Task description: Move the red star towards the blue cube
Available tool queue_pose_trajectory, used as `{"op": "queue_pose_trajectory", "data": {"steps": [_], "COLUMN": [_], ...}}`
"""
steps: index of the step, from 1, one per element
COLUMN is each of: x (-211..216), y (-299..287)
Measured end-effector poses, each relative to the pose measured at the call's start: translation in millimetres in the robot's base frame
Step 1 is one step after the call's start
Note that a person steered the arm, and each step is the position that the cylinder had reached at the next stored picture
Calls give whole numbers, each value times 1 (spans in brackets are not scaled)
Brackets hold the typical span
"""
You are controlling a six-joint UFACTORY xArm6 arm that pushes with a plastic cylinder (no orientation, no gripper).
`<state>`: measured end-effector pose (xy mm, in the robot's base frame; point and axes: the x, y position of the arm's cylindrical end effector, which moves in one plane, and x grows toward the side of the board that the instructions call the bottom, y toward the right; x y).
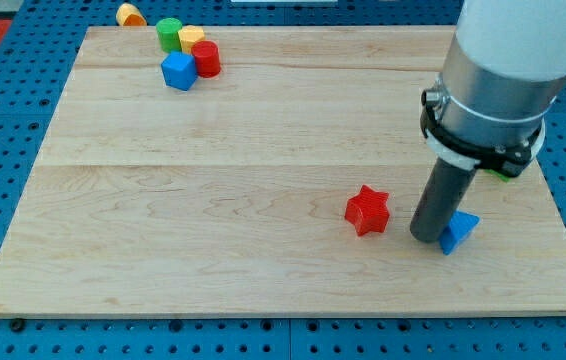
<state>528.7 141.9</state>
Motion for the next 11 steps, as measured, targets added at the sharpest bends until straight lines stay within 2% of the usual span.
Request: {"op": "queue_pose_trajectory", "data": {"steps": [1, 3, 5, 7, 9, 10, 11], "x": [-17, -22, -12, -22, -40, -62, -67], "y": [-60, -192, -255, -341, -351, -341, -318]}}
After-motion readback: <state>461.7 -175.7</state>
